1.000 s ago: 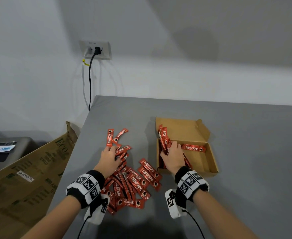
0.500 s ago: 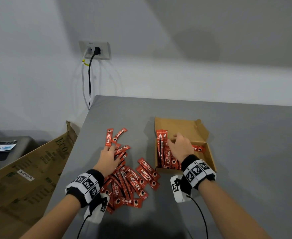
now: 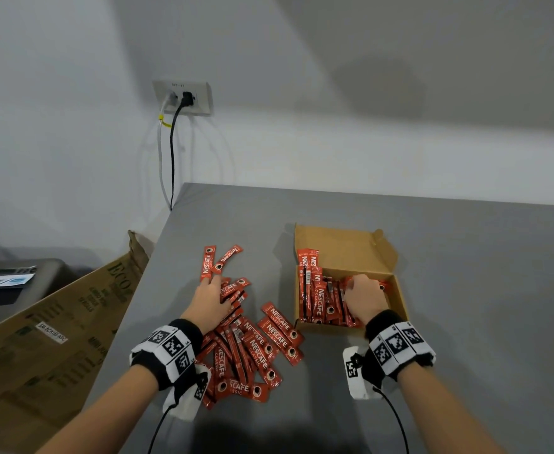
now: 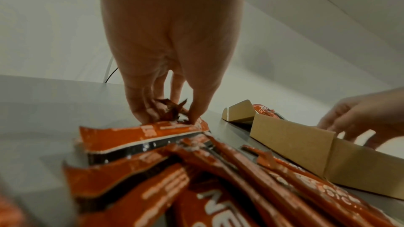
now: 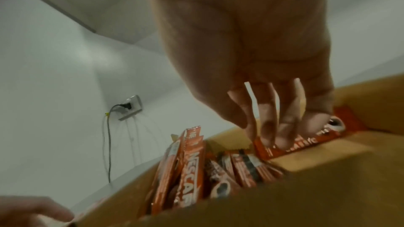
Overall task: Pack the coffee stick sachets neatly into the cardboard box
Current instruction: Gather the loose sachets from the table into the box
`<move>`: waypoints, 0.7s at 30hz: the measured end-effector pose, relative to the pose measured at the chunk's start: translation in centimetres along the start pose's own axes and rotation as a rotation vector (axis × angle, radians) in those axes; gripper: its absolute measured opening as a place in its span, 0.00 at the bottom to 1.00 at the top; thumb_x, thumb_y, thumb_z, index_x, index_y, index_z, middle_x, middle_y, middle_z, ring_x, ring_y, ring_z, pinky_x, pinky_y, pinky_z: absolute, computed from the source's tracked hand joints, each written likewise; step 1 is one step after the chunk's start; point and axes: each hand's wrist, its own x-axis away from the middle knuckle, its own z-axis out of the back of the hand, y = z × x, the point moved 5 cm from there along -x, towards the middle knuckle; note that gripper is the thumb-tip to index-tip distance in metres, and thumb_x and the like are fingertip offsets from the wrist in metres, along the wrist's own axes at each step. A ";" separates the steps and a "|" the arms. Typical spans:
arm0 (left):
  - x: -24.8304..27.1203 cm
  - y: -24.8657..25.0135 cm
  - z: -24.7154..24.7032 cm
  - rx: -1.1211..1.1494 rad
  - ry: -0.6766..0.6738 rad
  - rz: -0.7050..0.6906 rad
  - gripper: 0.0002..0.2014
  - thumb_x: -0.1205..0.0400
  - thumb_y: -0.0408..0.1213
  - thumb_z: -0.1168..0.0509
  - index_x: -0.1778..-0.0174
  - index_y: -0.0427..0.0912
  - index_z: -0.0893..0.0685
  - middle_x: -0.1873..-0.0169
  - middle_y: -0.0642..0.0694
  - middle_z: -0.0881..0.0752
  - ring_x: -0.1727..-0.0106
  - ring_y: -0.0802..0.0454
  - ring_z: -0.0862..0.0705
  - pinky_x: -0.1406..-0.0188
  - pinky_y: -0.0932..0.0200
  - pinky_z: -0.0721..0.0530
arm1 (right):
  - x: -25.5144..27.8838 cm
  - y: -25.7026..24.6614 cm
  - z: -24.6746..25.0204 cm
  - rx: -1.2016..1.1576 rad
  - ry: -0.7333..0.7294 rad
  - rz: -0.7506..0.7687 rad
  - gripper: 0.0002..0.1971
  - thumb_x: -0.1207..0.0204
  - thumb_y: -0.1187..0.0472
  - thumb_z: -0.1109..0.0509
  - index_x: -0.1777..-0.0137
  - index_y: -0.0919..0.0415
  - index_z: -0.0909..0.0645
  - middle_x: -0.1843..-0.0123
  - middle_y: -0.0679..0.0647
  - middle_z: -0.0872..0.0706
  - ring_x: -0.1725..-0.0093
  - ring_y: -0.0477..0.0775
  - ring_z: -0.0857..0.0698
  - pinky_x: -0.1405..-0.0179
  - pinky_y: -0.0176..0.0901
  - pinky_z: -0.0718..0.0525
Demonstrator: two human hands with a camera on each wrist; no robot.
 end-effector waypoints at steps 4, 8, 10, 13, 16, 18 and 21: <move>-0.7 1.0 1.7 -0.237 0.121 -0.037 0.18 0.16 0.42 0.40 0.32 0.40 0.27 0.35 0.39 0.24 0.34 0.43 0.25 0.34 0.47 0.22 | 1.4 -3.9 -0.4 -0.076 0.045 0.186 0.10 0.18 0.63 0.40 0.41 0.64 0.21 0.47 0.57 0.15 0.57 0.48 0.16 0.56 0.37 0.15; -3.0 1.8 3.8 -0.281 0.123 0.072 0.26 0.17 0.50 0.41 0.25 0.44 0.34 0.32 0.33 0.30 0.30 0.32 0.32 0.34 0.37 0.28 | 4.9 -9.6 -3.7 -0.084 -0.117 0.483 0.13 0.20 0.57 0.35 0.39 0.62 0.22 0.41 0.57 0.17 0.44 0.51 0.18 0.40 0.45 0.18; -4.3 1.8 3.6 -0.223 0.022 0.125 0.32 0.20 0.57 0.39 0.22 0.51 0.39 0.28 0.30 0.37 0.27 0.29 0.37 0.31 0.35 0.31 | 6.8 -11.0 -6.4 0.048 -0.256 0.550 0.23 0.22 0.49 0.33 0.33 0.63 0.27 0.35 0.60 0.22 0.35 0.57 0.23 0.34 0.50 0.23; -5.8 1.5 2.6 -0.314 -0.071 0.130 0.34 0.21 0.57 0.37 0.21 0.53 0.41 0.26 0.29 0.40 0.25 0.29 0.41 0.29 0.34 0.33 | 8.1 -10.3 -9.8 0.331 -0.416 0.471 0.46 0.31 0.38 0.28 0.22 0.62 0.44 0.22 0.68 0.41 0.23 0.71 0.39 0.27 0.63 0.32; -6.5 1.4 2.3 -0.416 -0.073 0.123 0.26 0.20 0.48 0.36 0.27 0.48 0.34 0.29 0.32 0.36 0.27 0.32 0.38 0.32 0.35 0.29 | 8.3 -9.0 -11.1 0.518 -0.406 0.408 0.60 0.38 0.31 0.27 0.18 0.60 0.58 0.19 0.71 0.52 0.21 0.73 0.45 0.28 0.68 0.33; -6.8 1.5 2.1 -0.387 -0.055 0.096 0.21 0.20 0.41 0.36 0.31 0.45 0.31 0.33 0.33 0.34 0.30 0.34 0.35 0.34 0.37 0.26 | 8.1 -8.5 -11.6 0.567 -0.352 0.390 0.63 0.40 0.30 0.27 0.18 0.60 0.62 0.20 0.69 0.48 0.23 0.70 0.42 0.33 0.67 0.27; -7.0 1.5 1.6 -0.365 -0.044 0.055 0.19 0.19 0.36 0.37 0.33 0.40 0.30 0.35 0.33 0.32 0.32 0.35 0.33 0.35 0.39 0.25 | 7.4 -8.3 -12.0 0.490 -0.310 0.353 0.62 0.38 0.35 0.25 0.18 0.62 0.62 0.22 0.66 0.43 0.25 0.66 0.38 0.35 0.61 0.23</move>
